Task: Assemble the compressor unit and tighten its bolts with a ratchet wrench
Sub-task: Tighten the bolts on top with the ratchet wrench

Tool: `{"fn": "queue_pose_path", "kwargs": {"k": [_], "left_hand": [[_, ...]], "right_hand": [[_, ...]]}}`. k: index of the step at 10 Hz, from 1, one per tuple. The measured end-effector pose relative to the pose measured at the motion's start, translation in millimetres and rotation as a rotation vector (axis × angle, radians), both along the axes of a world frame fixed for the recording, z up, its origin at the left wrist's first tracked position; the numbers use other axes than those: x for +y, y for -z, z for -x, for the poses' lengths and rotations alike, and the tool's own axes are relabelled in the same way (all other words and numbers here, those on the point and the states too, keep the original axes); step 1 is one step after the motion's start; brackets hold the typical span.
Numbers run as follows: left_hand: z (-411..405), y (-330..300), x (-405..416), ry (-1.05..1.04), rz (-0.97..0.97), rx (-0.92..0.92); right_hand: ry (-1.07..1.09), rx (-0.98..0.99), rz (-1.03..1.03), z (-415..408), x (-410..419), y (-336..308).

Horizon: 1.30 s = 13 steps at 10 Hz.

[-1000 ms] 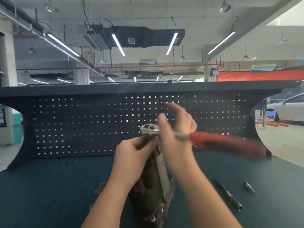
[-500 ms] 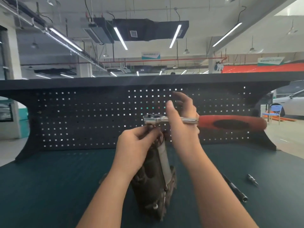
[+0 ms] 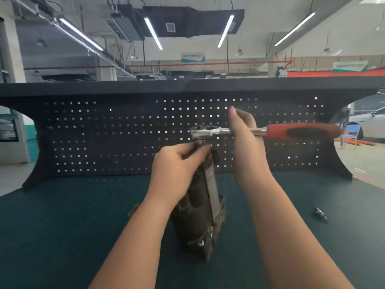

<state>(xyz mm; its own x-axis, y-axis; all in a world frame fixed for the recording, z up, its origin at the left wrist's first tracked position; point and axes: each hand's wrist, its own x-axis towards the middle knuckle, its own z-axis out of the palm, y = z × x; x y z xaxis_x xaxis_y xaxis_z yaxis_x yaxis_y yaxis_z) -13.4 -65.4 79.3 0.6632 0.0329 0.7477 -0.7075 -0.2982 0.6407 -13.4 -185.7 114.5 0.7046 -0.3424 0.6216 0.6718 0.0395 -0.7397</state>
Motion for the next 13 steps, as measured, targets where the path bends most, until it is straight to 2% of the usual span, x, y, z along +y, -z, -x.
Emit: {"fn": "queue_pose_path", "kwargs": {"k": [1,2,3,4,5,6,7,8,9,10,11,12,13], "left_hand": [[2.8,-5.4,-10.5,0.048,0.042,0.053],[-4.8,-1.4,-9.8,0.006,0.001,0.081],[-9.4,5.1,-2.4,0.037,-0.031,0.124],[-9.6,3.3,3.0,0.027,0.005,0.112],[-3.7,-2.3,-3.9,0.026,0.044,0.087],[-1.4,-3.3,-9.7,0.080,0.065,0.105],[-0.2,-3.6,-4.9,-0.548,-0.406,0.058],[9.9,2.5,-1.6,-0.687,-0.185,0.165],[0.5,-3.8,-6.7,0.044,0.079,0.221],[-2.4,-1.3,-8.3,0.049,-0.016,0.054],[-2.7,-1.4,-13.1,0.008,-0.038,0.035],[-8.9,-2.2,-8.4,0.002,-0.015,0.127],[-9.7,-1.9,-1.1,0.079,0.038,0.157]], "right_hand": [[0.082,-0.081,-0.059,2.7,8.1,4.8],[0.546,-0.348,0.511,10.1,41.5,15.3],[0.628,-0.353,0.768,8.8,54.0,18.6],[0.405,-0.200,0.521,0.5,25.2,9.3],[-0.018,0.044,-0.024,-4.7,-4.1,0.5],[0.116,-0.076,-0.018,2.9,12.1,3.2],[0.567,-0.327,0.575,10.7,50.0,15.6],[0.606,-0.285,0.748,8.4,48.6,12.5],[0.299,-0.023,0.351,4.8,8.9,-0.2],[0.118,0.128,0.059,2.9,-4.5,-1.0],[0.436,-0.155,0.353,10.6,29.3,9.4],[0.692,-0.301,0.810,12.3,53.9,21.7],[0.459,-0.171,0.601,6.7,32.3,11.5]]}}
